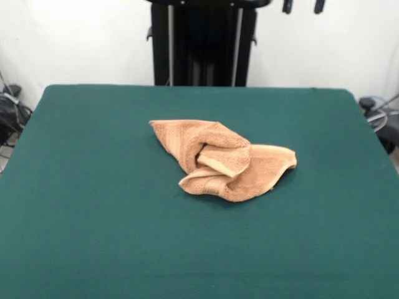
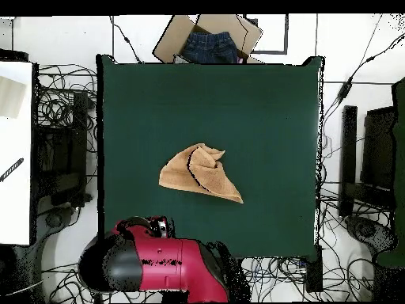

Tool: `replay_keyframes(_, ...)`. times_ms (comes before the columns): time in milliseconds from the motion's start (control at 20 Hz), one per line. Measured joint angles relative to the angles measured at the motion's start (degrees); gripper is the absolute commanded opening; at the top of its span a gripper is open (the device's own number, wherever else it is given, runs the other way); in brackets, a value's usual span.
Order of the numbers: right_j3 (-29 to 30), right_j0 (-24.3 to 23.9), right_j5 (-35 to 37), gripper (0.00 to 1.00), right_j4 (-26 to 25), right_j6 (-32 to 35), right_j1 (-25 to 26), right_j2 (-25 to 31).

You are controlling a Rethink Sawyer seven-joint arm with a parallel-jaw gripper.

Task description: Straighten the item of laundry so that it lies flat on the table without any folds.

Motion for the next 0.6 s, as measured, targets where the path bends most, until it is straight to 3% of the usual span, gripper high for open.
replay_keyframes(600,0.1,-3.6,-0.5,1.00,0.0,0.0,0.0,0.0)
